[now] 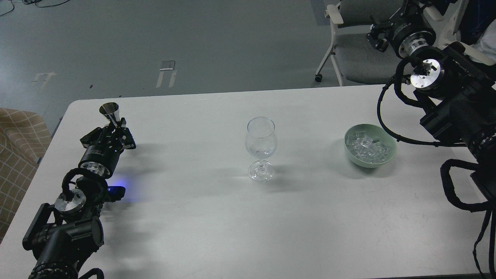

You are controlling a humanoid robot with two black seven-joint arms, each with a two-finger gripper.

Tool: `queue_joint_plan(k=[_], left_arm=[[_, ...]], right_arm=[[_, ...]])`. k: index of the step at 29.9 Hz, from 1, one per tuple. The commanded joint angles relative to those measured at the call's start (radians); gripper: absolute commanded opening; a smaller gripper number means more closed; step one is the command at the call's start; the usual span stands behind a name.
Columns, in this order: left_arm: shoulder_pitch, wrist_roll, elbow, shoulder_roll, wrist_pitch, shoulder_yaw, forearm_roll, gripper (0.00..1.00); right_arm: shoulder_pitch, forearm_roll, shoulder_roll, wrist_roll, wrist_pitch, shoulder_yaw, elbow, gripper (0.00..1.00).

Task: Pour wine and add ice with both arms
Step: 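Lower the jigger upright onto the table and open the left gripper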

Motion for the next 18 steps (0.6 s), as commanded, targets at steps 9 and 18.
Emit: queue_joint_plan(k=[9,18], left_arm=[[0.002,-0.031,0.004,0.000,-0.002,0.012,0.000,0.32],[0.003,-0.035,0.006,0.002,0.013,0.018,0.002,0.37]], right_arm=[[-0.003,0.000,0.002,0.000,0.000,-0.002,0.000,1.00],[-0.010,0.000,0.003,0.000,0.000,-0.002,0.000,1.00]])
